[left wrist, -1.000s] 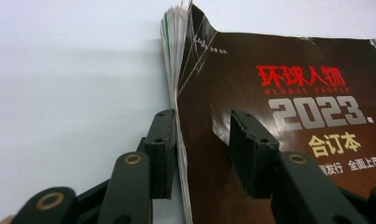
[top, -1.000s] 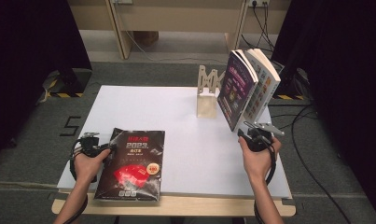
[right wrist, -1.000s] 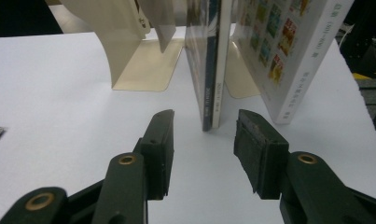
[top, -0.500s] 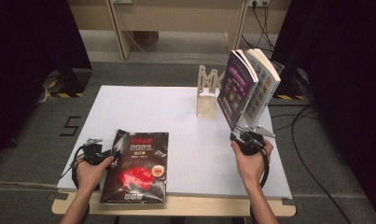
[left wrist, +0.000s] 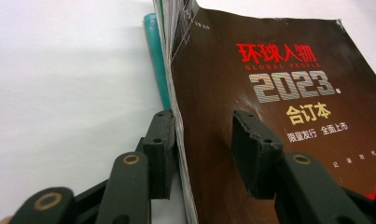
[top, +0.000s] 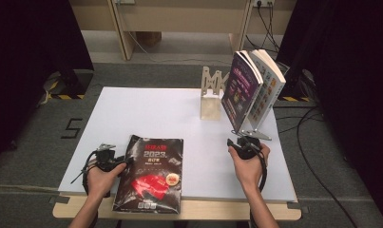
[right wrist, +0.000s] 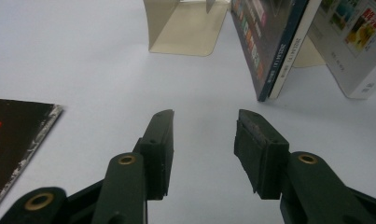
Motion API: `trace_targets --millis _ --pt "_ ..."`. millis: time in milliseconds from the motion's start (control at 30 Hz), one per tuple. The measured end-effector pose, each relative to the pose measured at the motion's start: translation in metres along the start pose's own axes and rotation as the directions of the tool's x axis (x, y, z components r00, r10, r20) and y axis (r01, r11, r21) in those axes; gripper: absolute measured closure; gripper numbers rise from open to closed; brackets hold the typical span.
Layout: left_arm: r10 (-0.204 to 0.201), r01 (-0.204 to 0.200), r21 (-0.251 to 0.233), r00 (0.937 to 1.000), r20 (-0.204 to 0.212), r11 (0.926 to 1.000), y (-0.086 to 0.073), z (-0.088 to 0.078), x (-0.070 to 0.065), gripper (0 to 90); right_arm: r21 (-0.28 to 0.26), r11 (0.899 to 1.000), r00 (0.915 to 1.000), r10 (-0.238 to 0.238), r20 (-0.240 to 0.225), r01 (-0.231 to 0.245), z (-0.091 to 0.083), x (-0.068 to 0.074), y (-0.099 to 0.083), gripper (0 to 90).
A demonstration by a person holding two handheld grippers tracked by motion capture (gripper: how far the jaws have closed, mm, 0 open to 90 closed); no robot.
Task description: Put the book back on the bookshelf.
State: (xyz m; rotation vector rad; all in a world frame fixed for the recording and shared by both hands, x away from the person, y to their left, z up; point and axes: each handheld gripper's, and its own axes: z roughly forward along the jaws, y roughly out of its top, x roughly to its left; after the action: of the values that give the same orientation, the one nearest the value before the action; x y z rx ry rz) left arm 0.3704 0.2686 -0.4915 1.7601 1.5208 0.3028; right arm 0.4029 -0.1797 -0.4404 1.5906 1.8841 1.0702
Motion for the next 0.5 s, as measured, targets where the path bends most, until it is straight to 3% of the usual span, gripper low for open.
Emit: trace_targets --millis 500 --pt "0.062 -0.063 0.030 0.9975 0.035 0.9976 -0.007 0.006 -0.034 59.1 0.058 0.998 0.9987 0.001 -0.050 0.002 0.013 0.016 -0.009 57.5"
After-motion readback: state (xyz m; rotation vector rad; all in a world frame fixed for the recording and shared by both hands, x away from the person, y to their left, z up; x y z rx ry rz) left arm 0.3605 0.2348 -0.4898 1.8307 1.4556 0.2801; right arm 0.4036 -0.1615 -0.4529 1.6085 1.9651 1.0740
